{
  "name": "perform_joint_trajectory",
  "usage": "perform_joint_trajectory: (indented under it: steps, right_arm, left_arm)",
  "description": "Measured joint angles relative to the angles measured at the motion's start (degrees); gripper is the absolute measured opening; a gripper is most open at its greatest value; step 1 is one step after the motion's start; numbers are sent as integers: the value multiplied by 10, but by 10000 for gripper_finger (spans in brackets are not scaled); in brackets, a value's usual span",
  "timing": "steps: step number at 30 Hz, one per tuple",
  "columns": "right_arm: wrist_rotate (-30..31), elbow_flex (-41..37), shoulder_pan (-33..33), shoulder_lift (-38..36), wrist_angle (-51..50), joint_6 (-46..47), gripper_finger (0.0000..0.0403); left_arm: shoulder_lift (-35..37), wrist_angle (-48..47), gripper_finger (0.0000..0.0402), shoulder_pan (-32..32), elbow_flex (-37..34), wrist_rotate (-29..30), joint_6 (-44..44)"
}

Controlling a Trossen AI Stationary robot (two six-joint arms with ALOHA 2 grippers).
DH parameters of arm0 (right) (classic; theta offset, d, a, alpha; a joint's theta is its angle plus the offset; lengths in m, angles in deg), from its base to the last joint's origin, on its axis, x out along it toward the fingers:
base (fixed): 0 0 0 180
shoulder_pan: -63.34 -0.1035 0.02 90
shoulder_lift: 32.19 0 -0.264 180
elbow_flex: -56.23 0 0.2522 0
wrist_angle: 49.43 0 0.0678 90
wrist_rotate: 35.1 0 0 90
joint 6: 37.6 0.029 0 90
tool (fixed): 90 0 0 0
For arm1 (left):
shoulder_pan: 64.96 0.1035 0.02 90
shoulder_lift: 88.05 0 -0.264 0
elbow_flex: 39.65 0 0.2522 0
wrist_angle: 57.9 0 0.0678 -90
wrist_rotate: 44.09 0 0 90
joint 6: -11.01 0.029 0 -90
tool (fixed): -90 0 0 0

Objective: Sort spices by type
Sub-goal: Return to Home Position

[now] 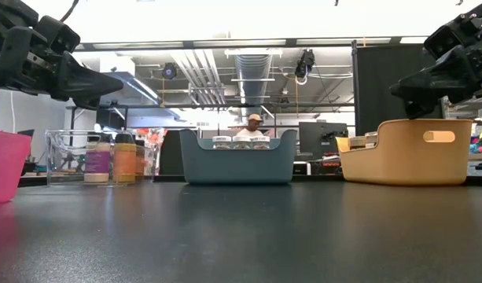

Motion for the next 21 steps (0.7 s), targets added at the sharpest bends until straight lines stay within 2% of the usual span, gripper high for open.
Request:
perform_joint_trajectory:
  steps: [12,21]
  right_arm:
    - [0,0,0,0,0,0,61]
    - [0,0,0,0,0,0,74]
  left_arm:
    - [0,0,0,0,0,0,0]
    - [0,0,0,0,0,0,0]
